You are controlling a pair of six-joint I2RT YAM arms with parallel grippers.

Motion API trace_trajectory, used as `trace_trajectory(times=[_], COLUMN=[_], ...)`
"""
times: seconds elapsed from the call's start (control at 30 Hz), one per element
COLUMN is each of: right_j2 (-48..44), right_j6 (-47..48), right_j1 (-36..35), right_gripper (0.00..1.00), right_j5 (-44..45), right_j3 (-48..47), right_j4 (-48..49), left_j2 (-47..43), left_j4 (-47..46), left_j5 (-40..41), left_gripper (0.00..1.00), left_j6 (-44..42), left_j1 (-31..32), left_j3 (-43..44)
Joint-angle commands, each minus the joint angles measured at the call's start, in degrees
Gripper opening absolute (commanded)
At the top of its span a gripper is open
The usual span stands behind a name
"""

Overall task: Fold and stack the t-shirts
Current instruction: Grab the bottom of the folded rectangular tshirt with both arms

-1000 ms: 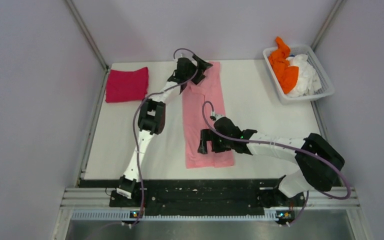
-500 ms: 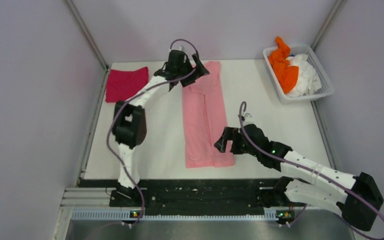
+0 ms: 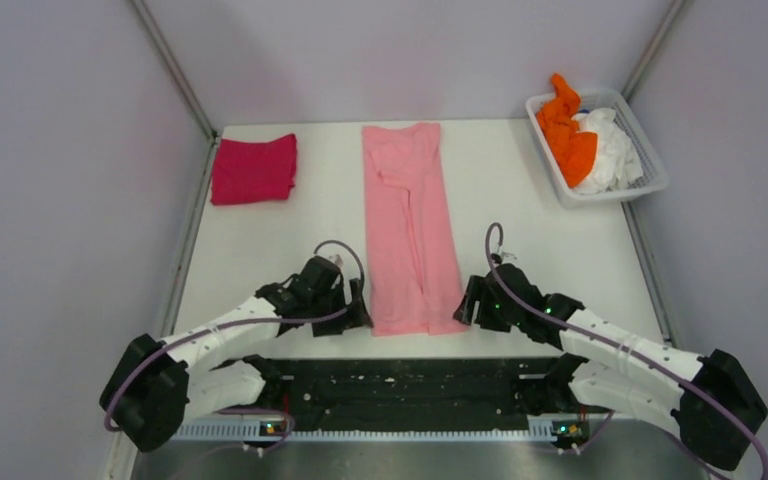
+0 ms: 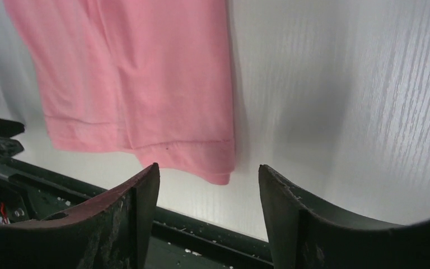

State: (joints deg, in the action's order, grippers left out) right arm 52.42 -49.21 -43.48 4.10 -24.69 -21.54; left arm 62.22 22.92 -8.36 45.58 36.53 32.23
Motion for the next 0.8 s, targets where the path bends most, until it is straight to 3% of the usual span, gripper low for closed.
trace_trajectory(times=[0.0, 0.17, 0.23, 0.5, 0.57, 0.63, 0.67, 0.77], right_j2=[0.5, 2.3, 3.2, 8.5, 9.9, 10.6, 10.5, 8.2], right_j6=[-1.8, -2.0, -1.8, -1.6, -1.8, -1.1, -0.3, 0.2], right_j1=[0.5, 0.5, 0.4, 0.4, 0.4, 0.4, 0.4, -1.1], right_gripper=[0.62, 0.48, 0.43, 0.36, 0.29, 0.11, 0.0, 0.0], right_j5=[-1.6, -3.8, -3.8, -4.9, -4.5, -5.4, -6.5, -9.0], right_j3=[2.3, 3.7, 3.7, 5.1, 4.8, 4.5, 4.5, 6.2], right_j4=[0.0, 2.4, 2.4, 9.0, 9.7, 10.4, 10.6, 9.0], left_j2=[-2.9, 2.5, 5.0, 12.2, 15.2, 16.8, 16.8, 12.7], left_j4=[-5.0, -11.0, -12.5, -12.9, -12.8, -12.1, -11.7, -8.6], left_j5=[-4.1, -6.8, -7.8, -4.8, -4.5, -5.8, -6.6, -6.4], left_gripper=[0.83, 0.73, 0.65, 0.45, 0.3, 0.01, 0.0, 0.0], left_j6=[6.1, 7.8, 7.9, 6.3, 5.6, 5.4, 5.3, 6.3], left_j1=[1.7, 3.3, 3.6, 5.3, 5.2, 5.2, 5.3, 6.5], left_j3=[-6.1, -7.7, -7.2, -4.2, -2.9, -1.8, -1.7, -3.8])
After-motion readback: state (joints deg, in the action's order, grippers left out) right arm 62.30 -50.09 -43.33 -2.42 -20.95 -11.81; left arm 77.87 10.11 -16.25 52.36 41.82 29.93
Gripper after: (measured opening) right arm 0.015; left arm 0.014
